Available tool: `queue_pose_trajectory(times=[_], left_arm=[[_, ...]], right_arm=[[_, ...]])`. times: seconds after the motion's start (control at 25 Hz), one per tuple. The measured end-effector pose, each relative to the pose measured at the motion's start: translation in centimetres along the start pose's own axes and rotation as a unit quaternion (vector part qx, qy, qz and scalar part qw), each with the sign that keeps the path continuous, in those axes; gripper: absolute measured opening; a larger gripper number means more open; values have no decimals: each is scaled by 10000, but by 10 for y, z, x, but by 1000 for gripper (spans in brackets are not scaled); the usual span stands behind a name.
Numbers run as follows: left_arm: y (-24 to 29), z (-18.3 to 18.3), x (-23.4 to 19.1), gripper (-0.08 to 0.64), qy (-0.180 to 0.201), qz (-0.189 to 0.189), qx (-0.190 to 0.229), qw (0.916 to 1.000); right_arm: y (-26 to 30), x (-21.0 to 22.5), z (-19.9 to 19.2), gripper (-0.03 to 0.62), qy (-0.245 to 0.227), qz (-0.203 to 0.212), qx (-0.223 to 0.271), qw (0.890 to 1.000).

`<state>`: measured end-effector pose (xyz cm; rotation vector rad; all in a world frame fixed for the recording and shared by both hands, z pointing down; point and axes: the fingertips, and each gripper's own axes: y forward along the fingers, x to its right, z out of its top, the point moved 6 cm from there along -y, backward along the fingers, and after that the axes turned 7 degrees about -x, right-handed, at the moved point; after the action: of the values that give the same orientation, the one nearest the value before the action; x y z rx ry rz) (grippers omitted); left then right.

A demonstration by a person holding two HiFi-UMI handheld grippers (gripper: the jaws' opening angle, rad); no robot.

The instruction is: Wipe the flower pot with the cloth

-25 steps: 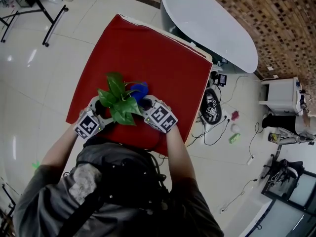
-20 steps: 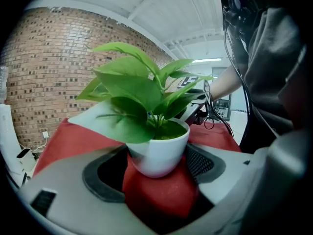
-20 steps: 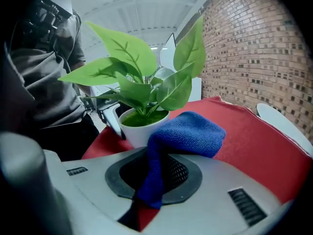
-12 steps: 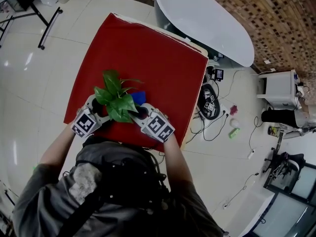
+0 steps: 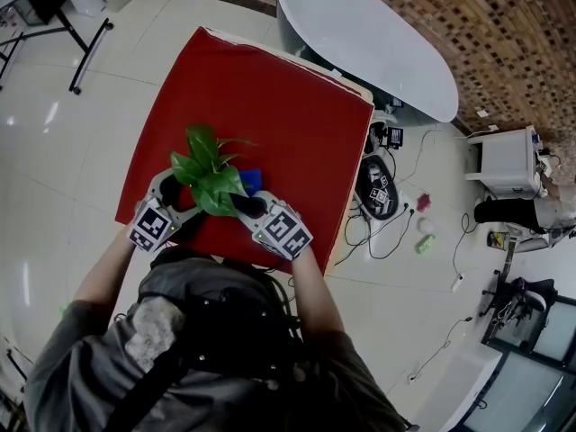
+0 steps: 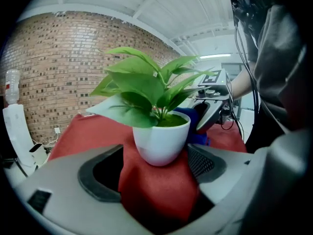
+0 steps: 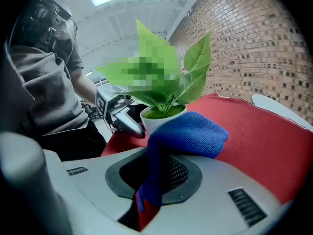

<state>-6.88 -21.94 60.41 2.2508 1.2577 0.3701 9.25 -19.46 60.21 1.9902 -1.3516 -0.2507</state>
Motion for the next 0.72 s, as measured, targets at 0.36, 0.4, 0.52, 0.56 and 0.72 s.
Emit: queue_pose_trajectory(times=[0.36, 0.4, 0.52, 0.56, 0.72], left_arm=[[-25, -10, 24, 428, -493, 286, 143, 9983], [-25, -10, 27, 429, -522, 319, 191, 9979], [-27, -6, 30, 434, -572, 396, 317, 9971], [-27, -5, 30, 434, -577, 416, 342, 9969], [-27, -3, 31, 434, -480, 558, 328, 9968]], right_arm=[[1, -42, 8, 77, -219, 297, -118, 9992], [3, -48, 7, 77, -236, 341, -118, 9991], [9, -61, 7, 77, -320, 481, -149, 9982], [12, -64, 8, 77, -333, 521, -156, 9980], [16, -69, 8, 77, -281, 562, -141, 9979]])
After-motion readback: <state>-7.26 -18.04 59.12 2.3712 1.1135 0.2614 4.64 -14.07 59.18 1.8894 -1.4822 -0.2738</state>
